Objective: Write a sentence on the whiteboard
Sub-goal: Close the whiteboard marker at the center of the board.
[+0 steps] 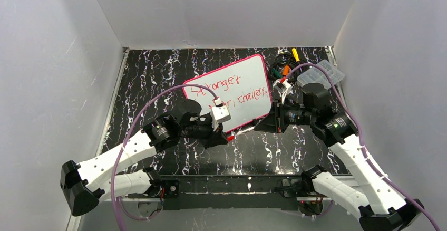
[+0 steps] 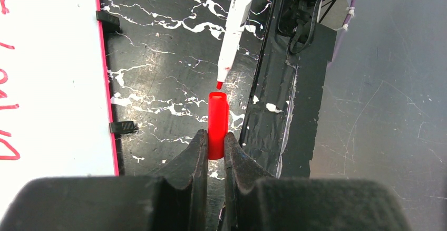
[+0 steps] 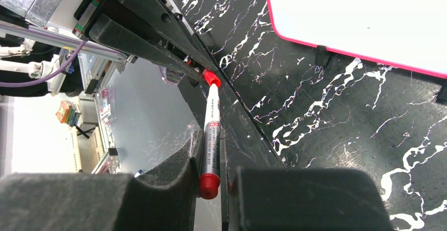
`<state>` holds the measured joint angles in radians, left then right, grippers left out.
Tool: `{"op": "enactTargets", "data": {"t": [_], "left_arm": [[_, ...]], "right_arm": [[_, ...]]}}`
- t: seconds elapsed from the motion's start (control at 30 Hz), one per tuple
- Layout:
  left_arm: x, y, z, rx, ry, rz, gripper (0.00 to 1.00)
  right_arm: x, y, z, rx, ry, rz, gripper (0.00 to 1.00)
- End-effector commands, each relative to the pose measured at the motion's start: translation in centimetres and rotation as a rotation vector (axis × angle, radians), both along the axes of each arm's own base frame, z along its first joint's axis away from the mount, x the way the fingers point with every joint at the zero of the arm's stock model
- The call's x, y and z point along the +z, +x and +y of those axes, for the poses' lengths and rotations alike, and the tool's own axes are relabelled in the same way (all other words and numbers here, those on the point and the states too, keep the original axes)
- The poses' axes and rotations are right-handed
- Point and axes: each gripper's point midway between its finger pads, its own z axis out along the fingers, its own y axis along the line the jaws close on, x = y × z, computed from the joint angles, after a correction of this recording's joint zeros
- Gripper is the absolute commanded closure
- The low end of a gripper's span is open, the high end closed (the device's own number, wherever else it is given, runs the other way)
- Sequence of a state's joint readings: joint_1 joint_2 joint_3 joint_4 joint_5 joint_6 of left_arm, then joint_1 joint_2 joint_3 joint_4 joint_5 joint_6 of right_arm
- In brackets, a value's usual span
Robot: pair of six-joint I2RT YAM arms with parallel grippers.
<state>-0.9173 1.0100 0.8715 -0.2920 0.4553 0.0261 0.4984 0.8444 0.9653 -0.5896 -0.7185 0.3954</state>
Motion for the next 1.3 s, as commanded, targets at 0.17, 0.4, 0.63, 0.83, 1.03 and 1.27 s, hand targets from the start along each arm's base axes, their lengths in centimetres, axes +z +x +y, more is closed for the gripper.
{"op": "enactTargets", "data": {"t": [0.17,0.4,0.63,0.83,1.03,1.27], "left_arm": [[0.65,-0.35,0.17,-0.020,-0.027,-0.008,1.00],[0.85,-0.42,0.07,-0.024,-0.034,-0.008,1.00],[1.09,-0.51,-0.12,-0.032,-0.045,-0.005,1.00],[1.06,-0.71,-0.17,-0.047,-0.047,-0.003,1.00],[1.08,-1.02,-0.20,-0.068,-0.052,-0.002,1.00],[1.42,-0.95,-0.16,-0.063,-0.063,-0.014,1.00]], "right_arm": [[0.40,-0.48,0.20,0.034,0.023,-0.009,0.99],[0.18,-0.49,0.35,0.041,0.028,0.002,0.99],[0.05,-0.48,0.44,0.046,0.031,0.008,0.99],[0.30,-0.26,0.55,0.042,0.038,-0.002,0.99],[0.37,-0.20,0.68,0.046,0.045,-0.001,0.99],[0.27,-0.41,0.71,0.055,0.048,0.008,0.99]]}}
